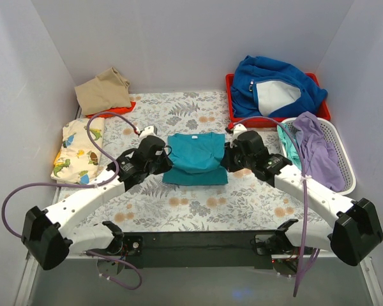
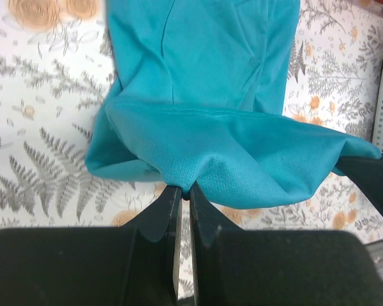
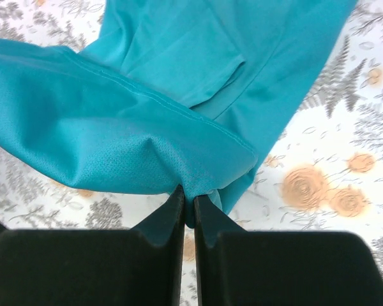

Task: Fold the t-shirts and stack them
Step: Fold the tshirt

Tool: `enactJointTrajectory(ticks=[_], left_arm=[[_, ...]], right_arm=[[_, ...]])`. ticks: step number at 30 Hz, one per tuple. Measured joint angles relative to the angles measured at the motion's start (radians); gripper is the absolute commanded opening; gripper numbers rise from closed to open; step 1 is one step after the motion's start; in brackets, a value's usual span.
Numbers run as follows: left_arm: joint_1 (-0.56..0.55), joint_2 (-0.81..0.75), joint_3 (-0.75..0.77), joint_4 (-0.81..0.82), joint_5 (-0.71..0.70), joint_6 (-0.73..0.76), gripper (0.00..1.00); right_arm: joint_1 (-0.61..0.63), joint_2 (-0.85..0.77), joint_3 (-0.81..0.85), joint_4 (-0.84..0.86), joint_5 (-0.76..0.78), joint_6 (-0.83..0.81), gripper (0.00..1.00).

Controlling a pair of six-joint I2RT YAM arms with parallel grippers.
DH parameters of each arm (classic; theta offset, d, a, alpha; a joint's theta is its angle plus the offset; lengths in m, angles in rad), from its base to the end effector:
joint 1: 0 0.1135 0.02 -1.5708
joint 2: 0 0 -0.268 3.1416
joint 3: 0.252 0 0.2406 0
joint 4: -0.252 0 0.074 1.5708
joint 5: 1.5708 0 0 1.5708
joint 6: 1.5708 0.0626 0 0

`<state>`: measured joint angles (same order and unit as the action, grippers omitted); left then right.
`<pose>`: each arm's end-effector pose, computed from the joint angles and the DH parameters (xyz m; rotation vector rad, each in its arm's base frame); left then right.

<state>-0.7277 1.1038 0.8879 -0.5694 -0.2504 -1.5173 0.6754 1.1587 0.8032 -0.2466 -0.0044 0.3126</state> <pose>0.1858 -0.1447 0.2663 -1.0698 2.2323 -0.7881 0.2063 0.1656 0.2568 -0.4047 2.1924 0.5605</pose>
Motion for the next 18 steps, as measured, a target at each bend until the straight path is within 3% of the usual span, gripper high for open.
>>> enactJointTrajectory(ticks=[11, 18], left_arm=[[0.182, 0.286, 0.078, 0.195, 0.071, 0.146, 0.00], [0.233, 0.469, 0.164, 0.285, 0.121, 0.202, 0.00]], right_arm=[[-0.151, 0.233, 0.148, 0.017, -0.092, -0.117, 0.09], [-0.214, 0.406, 0.245, 0.035, -0.163, -0.156, 0.07]])
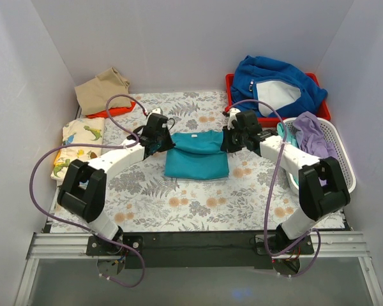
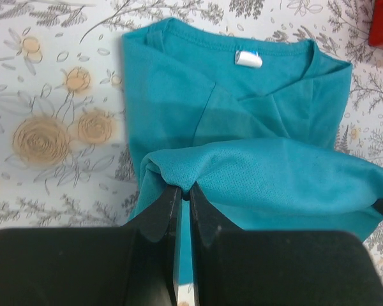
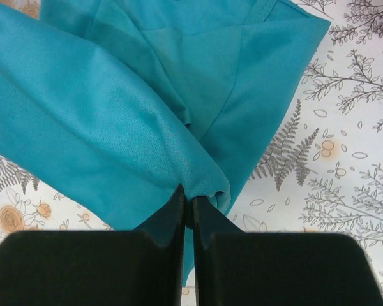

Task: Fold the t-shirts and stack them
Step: Fold the tshirt

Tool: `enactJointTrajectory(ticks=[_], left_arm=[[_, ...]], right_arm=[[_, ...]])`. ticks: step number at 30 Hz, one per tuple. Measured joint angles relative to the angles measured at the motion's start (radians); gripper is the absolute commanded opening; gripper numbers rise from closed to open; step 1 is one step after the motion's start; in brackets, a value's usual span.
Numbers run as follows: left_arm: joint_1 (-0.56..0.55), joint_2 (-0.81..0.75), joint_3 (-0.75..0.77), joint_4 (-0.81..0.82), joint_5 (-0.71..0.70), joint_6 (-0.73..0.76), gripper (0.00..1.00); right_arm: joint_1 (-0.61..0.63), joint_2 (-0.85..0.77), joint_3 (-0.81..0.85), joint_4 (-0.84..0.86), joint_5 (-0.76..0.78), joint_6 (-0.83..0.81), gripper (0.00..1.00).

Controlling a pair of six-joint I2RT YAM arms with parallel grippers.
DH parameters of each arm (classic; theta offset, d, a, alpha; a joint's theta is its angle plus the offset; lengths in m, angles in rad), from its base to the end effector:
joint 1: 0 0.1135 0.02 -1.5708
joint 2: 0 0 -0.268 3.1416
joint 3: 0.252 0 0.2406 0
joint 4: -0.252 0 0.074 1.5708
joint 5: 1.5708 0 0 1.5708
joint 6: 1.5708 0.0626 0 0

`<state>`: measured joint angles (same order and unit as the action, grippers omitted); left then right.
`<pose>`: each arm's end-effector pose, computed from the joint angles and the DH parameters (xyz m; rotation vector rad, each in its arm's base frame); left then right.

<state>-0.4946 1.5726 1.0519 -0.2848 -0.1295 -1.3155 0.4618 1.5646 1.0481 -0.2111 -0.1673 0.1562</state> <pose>0.3090 -0.1575 0.2195 -1.0512 2.2532 -0.6872 0.3104 0.1661 0.2283 -0.4427 2.2974 0.5056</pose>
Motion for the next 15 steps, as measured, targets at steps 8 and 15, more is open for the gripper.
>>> enactJointTrajectory(ticks=[8, 15], left_arm=[[0.044, 0.153, 0.105, 0.065, 0.039, 0.027, 0.00], [0.074, 0.284, 0.188, 0.114, 0.077, 0.062, 0.42]], right_arm=[[-0.050, 0.150, 0.120, 0.006, -0.049, -0.029, 0.06], [-0.077, 0.274, 0.210, 0.018, -0.071, -0.042, 0.44]])
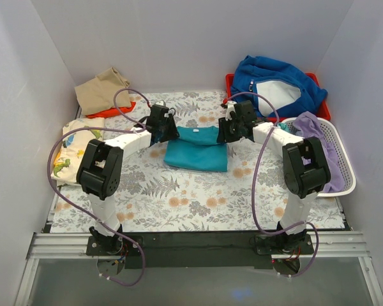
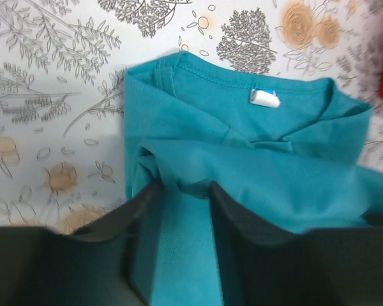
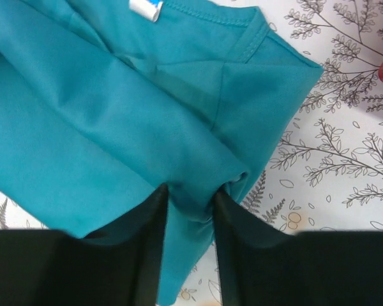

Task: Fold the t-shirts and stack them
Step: Fold the tshirt

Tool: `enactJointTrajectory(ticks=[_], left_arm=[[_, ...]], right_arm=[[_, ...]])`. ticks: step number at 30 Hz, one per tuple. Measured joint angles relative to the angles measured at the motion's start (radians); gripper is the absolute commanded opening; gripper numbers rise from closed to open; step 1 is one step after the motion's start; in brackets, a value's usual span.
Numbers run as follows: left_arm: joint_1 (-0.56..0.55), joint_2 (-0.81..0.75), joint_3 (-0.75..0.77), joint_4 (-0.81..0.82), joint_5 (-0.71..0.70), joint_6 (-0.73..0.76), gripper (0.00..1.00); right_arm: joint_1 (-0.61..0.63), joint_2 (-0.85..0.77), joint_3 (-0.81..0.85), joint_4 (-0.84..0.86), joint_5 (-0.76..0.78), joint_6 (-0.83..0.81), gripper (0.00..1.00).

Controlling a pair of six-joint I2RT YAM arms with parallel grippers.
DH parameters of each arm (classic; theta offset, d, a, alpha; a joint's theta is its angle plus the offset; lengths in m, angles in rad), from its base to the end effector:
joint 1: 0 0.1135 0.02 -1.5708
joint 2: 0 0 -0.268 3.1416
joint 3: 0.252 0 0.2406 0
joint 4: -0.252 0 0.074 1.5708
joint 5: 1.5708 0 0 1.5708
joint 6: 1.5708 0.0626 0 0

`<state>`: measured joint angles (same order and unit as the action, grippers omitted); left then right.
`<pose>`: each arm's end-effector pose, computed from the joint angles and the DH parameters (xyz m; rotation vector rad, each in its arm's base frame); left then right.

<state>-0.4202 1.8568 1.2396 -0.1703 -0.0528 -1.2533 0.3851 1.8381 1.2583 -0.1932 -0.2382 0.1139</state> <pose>0.3818 -0.1670 0.1880 -1.0303 2.2618 -0.7181 0.3791 0.1696 0.2004 -0.4395 2.3358 0.5223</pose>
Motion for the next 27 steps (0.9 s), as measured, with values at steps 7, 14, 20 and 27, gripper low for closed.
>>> enactJointTrajectory(ticks=[7, 14, 20, 27], left_arm=[[0.015, 0.094, 0.066, 0.009, 0.009, 0.009, 0.51], [0.022, 0.039, 0.105, 0.004, -0.026, 0.042, 0.52], [0.026, -0.074, 0.101, 0.019, 0.039, 0.051, 0.52], [0.026, -0.047, 0.064, 0.059, 0.187, 0.041, 0.50]], right_arm=[[-0.012, 0.025, 0.041, 0.009, 0.019, -0.017, 0.50], [-0.013, -0.075, 0.043, 0.013, 0.028, -0.034, 0.54], [-0.010, -0.114, 0.043, 0.047, -0.055, -0.004, 0.53], [-0.003, -0.042, 0.040, 0.049, -0.125, 0.029, 0.52]])
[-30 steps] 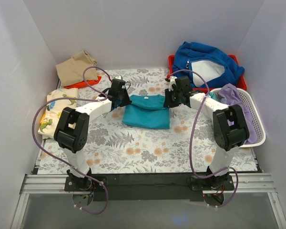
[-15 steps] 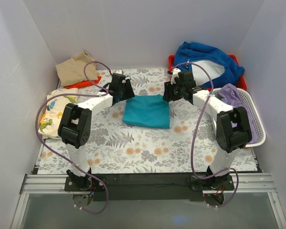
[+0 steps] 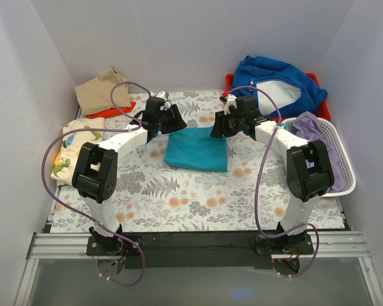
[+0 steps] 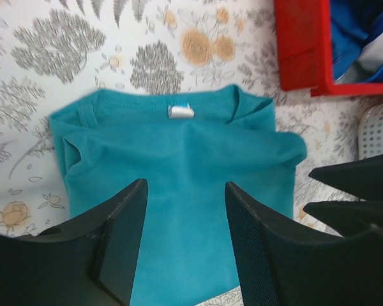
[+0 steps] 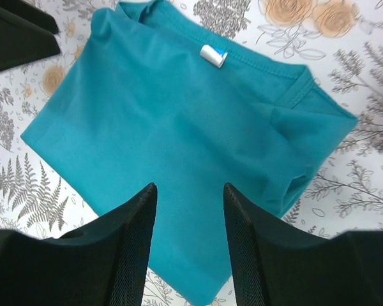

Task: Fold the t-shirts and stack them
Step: Fold the tshirt

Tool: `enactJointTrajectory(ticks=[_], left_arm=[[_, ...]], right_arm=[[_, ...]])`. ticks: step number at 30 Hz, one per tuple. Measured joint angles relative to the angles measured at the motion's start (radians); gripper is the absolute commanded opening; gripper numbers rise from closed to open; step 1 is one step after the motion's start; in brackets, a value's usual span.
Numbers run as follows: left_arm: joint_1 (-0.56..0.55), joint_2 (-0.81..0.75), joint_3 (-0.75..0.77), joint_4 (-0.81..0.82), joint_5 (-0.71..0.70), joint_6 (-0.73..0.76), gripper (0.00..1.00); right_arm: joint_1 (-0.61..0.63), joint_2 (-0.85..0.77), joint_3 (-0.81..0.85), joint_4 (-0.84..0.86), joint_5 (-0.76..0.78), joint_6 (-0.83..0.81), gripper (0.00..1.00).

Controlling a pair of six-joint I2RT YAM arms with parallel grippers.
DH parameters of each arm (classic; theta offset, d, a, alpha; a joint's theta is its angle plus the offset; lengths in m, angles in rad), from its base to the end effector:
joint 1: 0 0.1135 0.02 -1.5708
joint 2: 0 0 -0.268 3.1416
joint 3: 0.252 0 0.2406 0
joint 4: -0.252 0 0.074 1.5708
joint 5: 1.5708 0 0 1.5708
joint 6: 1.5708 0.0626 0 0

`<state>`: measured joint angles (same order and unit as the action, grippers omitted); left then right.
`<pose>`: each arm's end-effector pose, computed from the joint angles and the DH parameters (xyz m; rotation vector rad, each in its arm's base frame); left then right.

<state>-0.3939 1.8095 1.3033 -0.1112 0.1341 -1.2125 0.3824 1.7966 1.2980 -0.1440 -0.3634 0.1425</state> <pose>0.3912 -0.1717 0.2346 -0.8725 2.2190 -0.9966 0.3808 0.1771 0.2366 -0.4731 2.2016 0.6891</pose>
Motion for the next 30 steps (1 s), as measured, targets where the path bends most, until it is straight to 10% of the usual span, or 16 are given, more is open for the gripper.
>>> enactJointTrajectory(ticks=[30], left_arm=[[0.098, 0.373, 0.149, 0.178, 0.196, 0.047, 0.46]], right_arm=[[-0.059, 0.288, 0.141, 0.014, 0.115, -0.033, 0.52]])
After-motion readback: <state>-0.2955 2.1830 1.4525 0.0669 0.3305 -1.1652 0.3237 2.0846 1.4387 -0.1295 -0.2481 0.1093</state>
